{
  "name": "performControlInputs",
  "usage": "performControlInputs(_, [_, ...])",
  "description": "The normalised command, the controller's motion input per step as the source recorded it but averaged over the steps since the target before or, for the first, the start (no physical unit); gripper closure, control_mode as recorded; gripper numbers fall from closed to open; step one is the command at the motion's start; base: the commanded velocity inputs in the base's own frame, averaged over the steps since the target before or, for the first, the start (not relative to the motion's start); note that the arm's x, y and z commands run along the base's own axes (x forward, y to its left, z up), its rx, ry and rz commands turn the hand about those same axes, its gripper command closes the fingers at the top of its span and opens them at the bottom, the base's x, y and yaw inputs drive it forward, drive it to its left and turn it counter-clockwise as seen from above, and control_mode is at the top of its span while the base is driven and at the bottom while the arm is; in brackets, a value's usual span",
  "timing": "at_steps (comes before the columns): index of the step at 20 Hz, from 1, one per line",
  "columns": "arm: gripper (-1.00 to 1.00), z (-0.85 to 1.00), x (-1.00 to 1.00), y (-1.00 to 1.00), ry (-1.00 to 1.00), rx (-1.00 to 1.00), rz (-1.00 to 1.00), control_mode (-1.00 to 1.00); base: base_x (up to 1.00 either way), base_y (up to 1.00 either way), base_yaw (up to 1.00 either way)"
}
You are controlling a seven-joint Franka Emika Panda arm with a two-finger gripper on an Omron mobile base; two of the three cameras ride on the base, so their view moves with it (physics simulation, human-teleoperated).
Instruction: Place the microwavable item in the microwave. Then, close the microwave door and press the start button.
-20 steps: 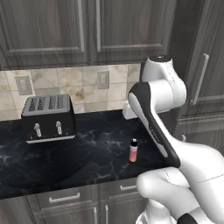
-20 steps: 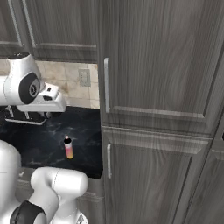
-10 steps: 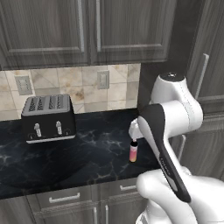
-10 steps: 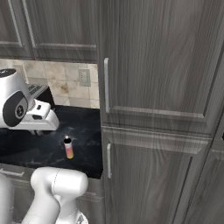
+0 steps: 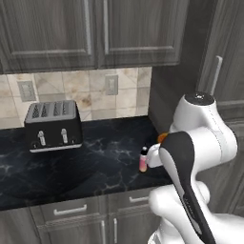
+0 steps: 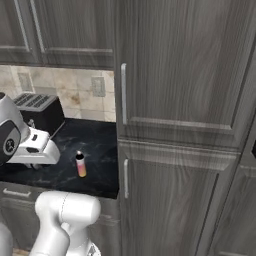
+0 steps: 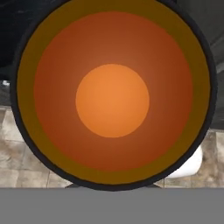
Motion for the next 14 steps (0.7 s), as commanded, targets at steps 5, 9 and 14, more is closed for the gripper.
performControlInputs(5, [1.00, 0.00, 0.00, 0.00, 0.00, 0.00, 0.00, 1.00, -1.00, -0.08, 0.00])
performControlInputs(9, [1.00, 0.00, 0.00, 0.00, 0.00, 0.00, 0.00, 1.00, -1.00, -0.54, 0.00])
performControlInputs(14, [1.00, 0.00, 0.00, 0.00, 0.00, 0.00, 0.00, 1.00, -0.88, -0.84, -0.06])
